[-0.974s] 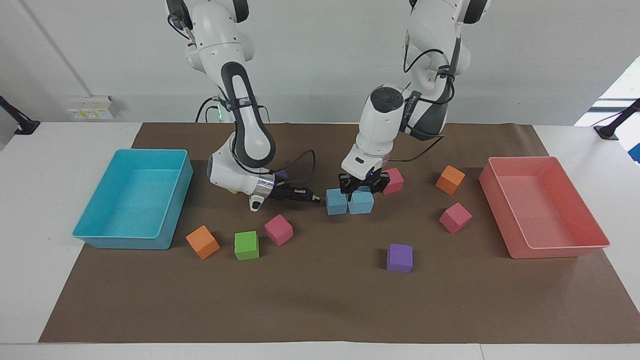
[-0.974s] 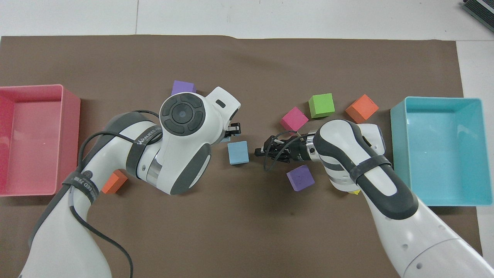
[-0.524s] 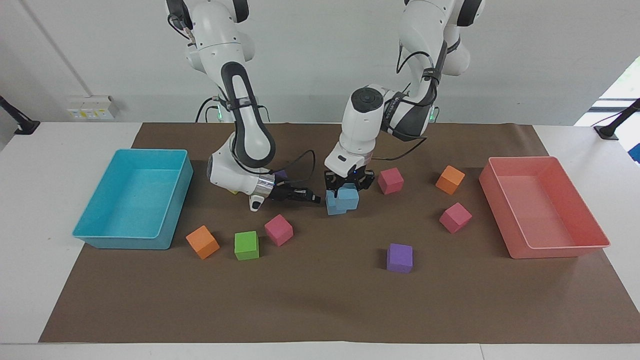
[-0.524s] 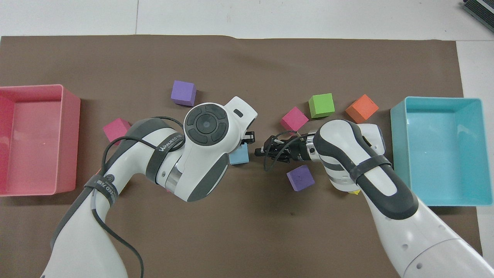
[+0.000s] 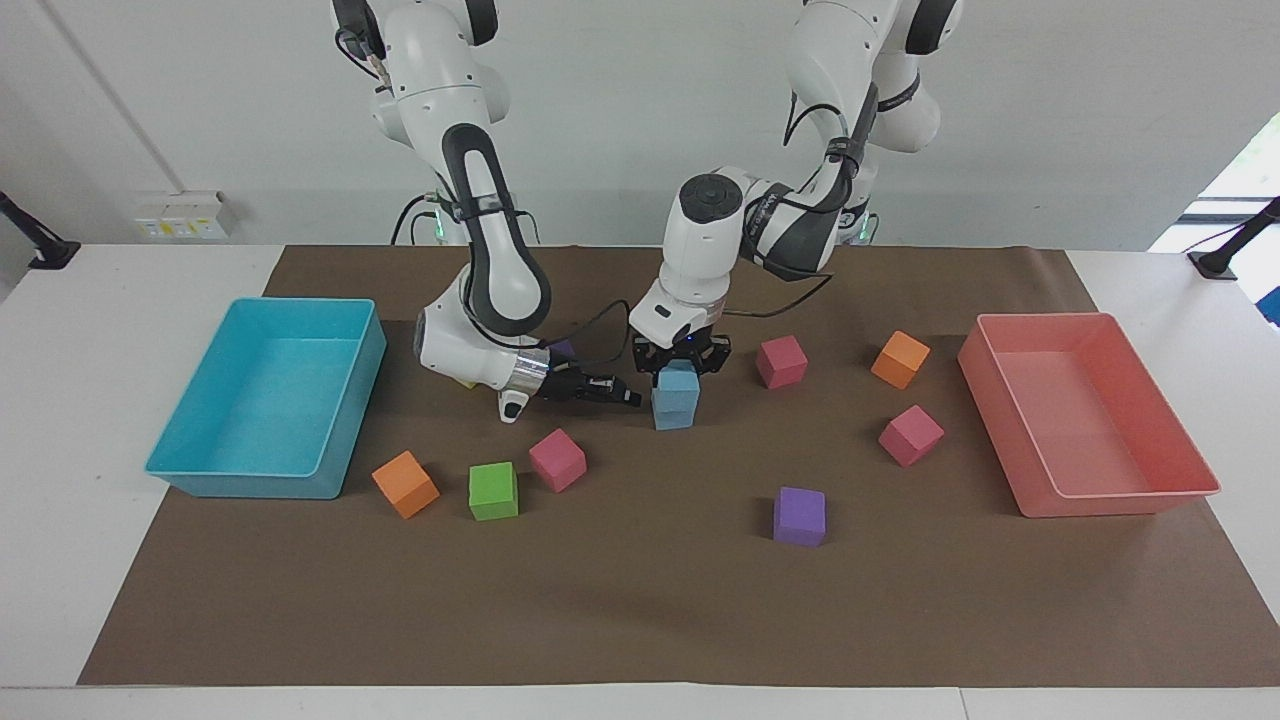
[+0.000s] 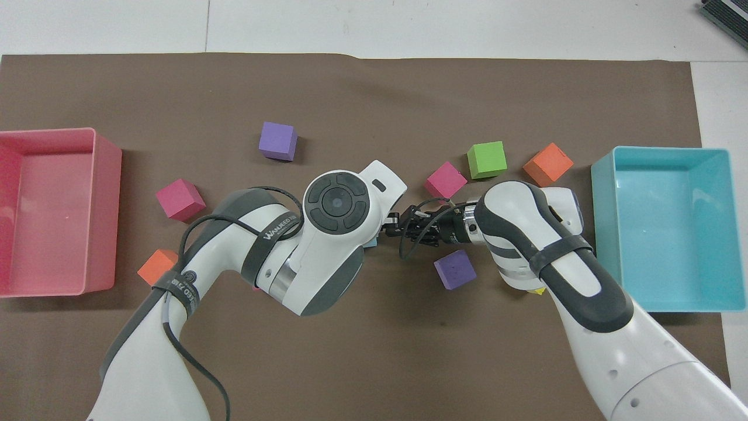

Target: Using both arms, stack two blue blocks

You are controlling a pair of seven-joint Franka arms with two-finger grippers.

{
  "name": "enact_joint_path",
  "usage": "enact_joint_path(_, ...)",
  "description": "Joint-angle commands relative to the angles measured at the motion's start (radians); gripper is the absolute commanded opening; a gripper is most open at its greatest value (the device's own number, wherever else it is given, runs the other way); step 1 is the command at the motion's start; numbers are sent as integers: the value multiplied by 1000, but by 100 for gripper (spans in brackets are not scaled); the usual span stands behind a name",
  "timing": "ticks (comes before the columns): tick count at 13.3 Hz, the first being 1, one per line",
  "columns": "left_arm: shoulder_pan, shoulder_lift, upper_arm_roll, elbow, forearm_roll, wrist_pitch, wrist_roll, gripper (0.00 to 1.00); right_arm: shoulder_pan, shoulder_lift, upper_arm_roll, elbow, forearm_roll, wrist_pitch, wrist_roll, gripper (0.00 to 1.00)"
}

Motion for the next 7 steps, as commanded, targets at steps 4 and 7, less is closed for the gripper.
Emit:
enact_joint_path(4,-20,-6,18,-34,-6,-5,-19,10,-2,2,5,-6,32,12,-32,0)
enact_joint_path(7,-20,-9,18,-39,-6,-5,-20,10,-2,2,5,-6,32,12,-32,0)
